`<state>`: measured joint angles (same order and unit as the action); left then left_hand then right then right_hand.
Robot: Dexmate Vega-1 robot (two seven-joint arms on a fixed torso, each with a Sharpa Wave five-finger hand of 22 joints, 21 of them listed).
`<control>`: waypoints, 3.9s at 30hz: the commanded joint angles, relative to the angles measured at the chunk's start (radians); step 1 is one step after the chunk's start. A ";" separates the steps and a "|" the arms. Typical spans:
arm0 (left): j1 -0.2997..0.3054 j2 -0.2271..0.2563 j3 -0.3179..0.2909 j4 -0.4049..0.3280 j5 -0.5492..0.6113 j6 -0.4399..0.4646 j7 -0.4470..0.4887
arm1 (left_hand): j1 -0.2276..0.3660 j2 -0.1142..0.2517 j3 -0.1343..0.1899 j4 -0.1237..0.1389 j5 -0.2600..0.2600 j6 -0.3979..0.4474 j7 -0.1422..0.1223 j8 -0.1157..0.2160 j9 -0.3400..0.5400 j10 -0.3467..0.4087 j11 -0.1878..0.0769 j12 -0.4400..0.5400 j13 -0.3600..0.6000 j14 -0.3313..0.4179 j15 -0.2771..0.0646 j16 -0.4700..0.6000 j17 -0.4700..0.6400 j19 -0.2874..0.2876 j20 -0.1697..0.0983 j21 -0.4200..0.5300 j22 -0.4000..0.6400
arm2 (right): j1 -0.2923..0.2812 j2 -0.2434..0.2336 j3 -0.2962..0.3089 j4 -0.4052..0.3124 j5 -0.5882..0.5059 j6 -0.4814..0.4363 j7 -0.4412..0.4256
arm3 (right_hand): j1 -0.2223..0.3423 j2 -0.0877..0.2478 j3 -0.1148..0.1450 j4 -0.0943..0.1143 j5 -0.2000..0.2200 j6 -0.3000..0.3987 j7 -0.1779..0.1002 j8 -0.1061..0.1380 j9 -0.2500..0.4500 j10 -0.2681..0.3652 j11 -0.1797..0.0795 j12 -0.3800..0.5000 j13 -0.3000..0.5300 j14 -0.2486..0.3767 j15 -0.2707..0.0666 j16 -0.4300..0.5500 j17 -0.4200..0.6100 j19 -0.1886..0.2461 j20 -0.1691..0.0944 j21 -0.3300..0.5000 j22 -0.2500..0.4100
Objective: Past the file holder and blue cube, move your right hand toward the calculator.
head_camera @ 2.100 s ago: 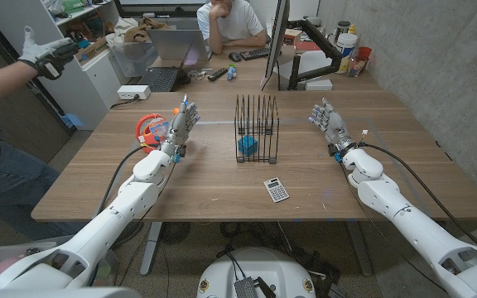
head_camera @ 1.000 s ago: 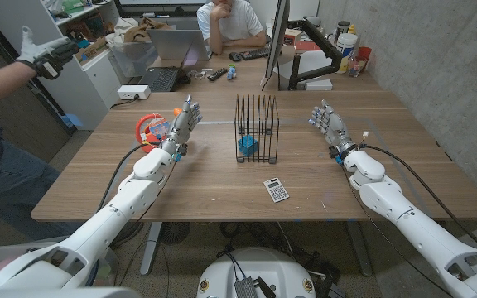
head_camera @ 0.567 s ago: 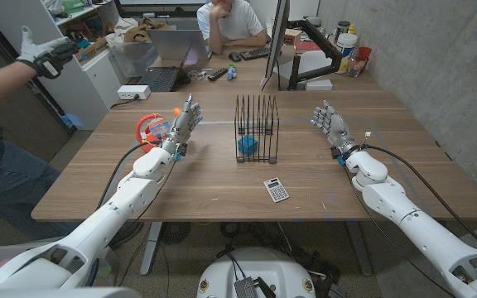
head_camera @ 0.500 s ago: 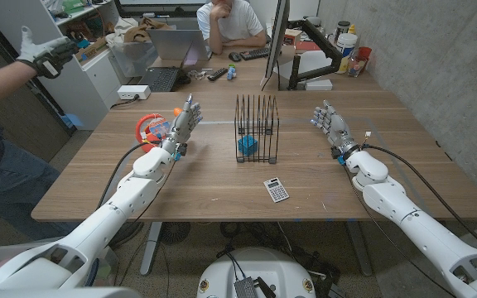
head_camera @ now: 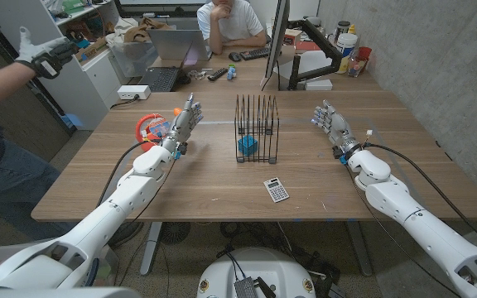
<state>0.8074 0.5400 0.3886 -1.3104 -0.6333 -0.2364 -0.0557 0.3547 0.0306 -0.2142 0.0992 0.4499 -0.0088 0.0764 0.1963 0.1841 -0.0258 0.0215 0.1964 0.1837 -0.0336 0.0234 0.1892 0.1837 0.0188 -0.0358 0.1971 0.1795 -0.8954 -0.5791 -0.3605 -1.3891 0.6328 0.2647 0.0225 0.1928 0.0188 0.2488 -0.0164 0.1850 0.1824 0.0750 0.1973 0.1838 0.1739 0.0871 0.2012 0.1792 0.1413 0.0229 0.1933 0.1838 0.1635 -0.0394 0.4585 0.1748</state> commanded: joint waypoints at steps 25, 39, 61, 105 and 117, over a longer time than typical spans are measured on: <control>-0.049 -0.014 0.022 0.047 0.010 0.006 -0.038 | 0.009 0.012 -0.012 0.000 0.002 0.005 -0.007 0.003 0.002 0.001 -0.003 0.004 0.004 -0.016 0.001 -0.002 0.003 -0.018 0.004 -0.005 0.001 | -0.143 -0.070 0.066 -0.134 -0.015 0.029 -0.083 | 0.003 0.009 0.000 -0.006 0.006 0.010 -0.013 0.001 0.003 0.009 0.000 0.006 0.003 0.003 0.004 0.002 0.004 -0.003 -0.015 -0.015 0.002; -0.049 -0.010 0.022 0.038 0.013 0.015 -0.031 | 0.011 0.016 -0.014 0.000 0.001 0.005 -0.008 0.003 0.002 0.001 -0.006 0.004 0.005 -0.018 0.002 -0.002 0.003 -0.023 0.004 -0.004 0.002 | -0.201 -0.083 0.087 -0.164 -0.023 0.094 -0.070 | 0.004 0.010 -0.001 -0.008 0.006 0.016 -0.018 0.002 0.003 0.018 -0.006 0.009 0.003 0.011 0.002 0.004 0.004 0.003 -0.015 -0.021 0.002; -0.069 -0.024 0.034 0.053 0.021 0.022 -0.033 | 0.017 0.021 -0.016 -0.001 0.000 0.006 -0.009 0.003 0.002 0.001 -0.007 0.005 0.005 -0.020 0.003 -0.002 0.003 -0.028 0.006 -0.003 0.002 | -0.270 -0.056 0.110 -0.169 -0.031 0.219 -0.051 | 0.010 0.013 0.000 -0.015 0.006 0.036 -0.034 0.007 0.004 0.042 -0.021 0.016 0.003 0.037 -0.007 0.009 0.003 0.033 -0.013 -0.026 0.002; -0.094 -0.019 0.052 0.051 0.037 0.061 -0.034 | 0.028 0.032 -0.023 -0.002 -0.003 0.010 -0.011 0.003 0.002 0.000 -0.009 0.005 0.005 -0.021 0.002 -0.001 0.003 -0.039 0.013 -0.001 0.002 | -0.394 -0.073 0.194 -0.269 -0.247 0.421 -0.116 | 0.004 0.006 -0.012 -0.023 0.010 0.105 -0.082 0.018 0.005 0.119 -0.071 0.035 0.004 0.106 -0.042 0.018 0.003 0.089 -0.013 -0.042 0.003; -0.095 -0.017 0.055 0.038 0.041 0.074 -0.028 | 0.030 0.034 -0.025 -0.002 -0.004 0.009 -0.012 0.002 0.002 0.000 -0.011 0.005 0.005 -0.022 0.001 -0.001 0.003 -0.040 0.014 -0.001 0.002 | -0.424 -0.079 0.213 -0.287 -0.267 0.427 -0.115 | 0.004 0.003 -0.014 -0.026 0.012 0.111 -0.085 0.018 0.005 0.122 -0.074 0.034 0.004 0.106 -0.042 0.015 0.003 0.091 -0.013 -0.046 0.003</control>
<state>0.7149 0.5219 0.4401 -1.2618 -0.5957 -0.1754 -0.0877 0.3810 0.0569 -0.2293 0.0979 0.4500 0.0018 0.0659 0.1963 0.1836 -0.0221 0.0179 0.1964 0.1835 -0.0437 0.0233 0.1891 0.1836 -0.0152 -0.0230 0.1923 0.1789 -1.2893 -0.6482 -0.1682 -1.6498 0.3915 0.6868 -0.0876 0.1980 0.0241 0.2348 -0.0387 0.1928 0.2844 -0.0090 0.2109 0.1835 0.2879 0.0162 0.2323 0.1789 0.2397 -0.0181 0.2080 0.1835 0.2439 -0.0374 0.4140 0.1744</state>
